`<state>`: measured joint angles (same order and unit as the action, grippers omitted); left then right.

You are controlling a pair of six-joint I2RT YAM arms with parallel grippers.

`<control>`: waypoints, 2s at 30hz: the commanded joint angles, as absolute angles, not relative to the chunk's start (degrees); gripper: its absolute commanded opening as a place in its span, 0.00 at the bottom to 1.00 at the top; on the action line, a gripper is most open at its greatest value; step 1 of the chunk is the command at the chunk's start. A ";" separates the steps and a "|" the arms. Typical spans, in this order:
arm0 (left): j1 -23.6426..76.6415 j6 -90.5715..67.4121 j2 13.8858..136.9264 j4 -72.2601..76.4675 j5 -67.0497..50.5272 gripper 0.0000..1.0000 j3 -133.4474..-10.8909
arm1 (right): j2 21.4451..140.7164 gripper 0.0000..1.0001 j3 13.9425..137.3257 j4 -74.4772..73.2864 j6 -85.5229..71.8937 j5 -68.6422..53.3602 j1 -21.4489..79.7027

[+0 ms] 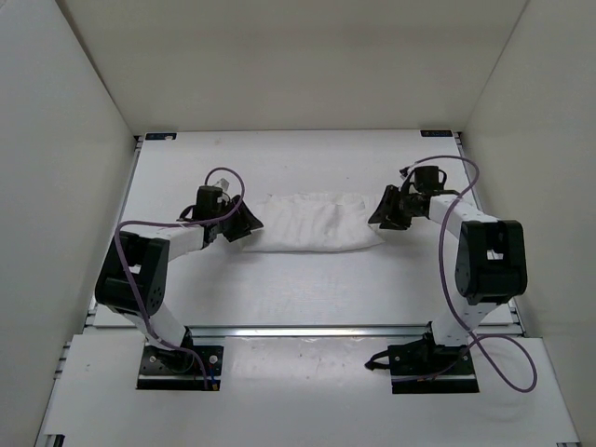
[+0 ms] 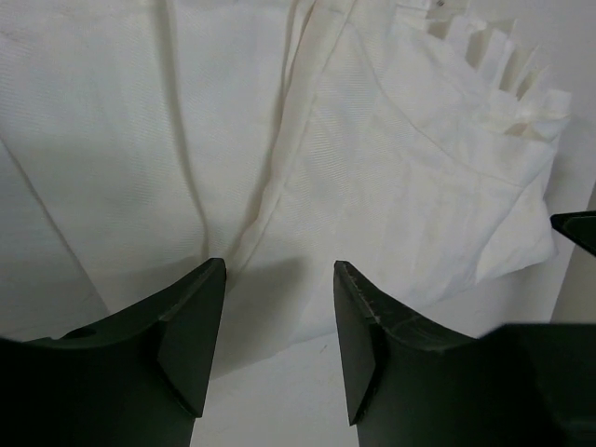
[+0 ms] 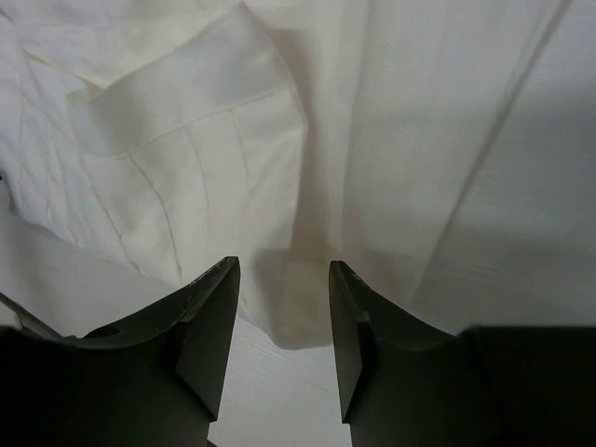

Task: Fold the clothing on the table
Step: Fold the skirt

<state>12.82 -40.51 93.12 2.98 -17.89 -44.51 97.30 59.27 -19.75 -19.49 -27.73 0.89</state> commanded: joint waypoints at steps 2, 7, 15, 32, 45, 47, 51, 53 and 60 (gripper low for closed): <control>14.50 -37.88 94.56 1.85 -14.78 0.55 -45.17 | 101.77 0.38 63.46 -18.19 -15.11 -32.51 3.16; 15.20 -36.30 96.68 0.36 -13.72 0.37 -45.44 | 104.32 0.28 62.40 -18.45 -15.12 -34.45 4.13; 15.64 -33.93 96.95 -4.66 -9.33 0.00 -45.44 | 103.28 0.00 58.29 -19.16 -21.43 -28.23 2.73; 13.36 -36.30 82.10 -5.80 -8.79 0.57 -40.69 | 96.43 0.44 63.45 -25.39 -21.01 -20.06 8.08; 15.82 -35.15 71.99 -10.99 -7.73 0.62 -32.53 | 76.39 0.69 43.97 -22.09 -28.47 -14.21 4.84; 15.47 -35.42 72.50 -9.68 -7.65 0.63 -30.60 | 75.76 0.73 40.27 -17.87 -30.84 -19.85 2.56; 15.56 -35.42 74.00 -8.09 -7.73 0.63 -29.27 | 77.60 0.75 37.09 -12.49 -33.05 -22.51 2.19; 15.56 -35.86 74.27 -7.57 -7.04 0.63 -28.83 | 78.84 0.75 36.83 -10.65 -33.57 -22.76 2.46; 16.00 -37.09 76.55 -4.93 -5.45 0.64 -27.60 | 83.32 0.60 30.94 -0.44 -38.41 -26.63 0.09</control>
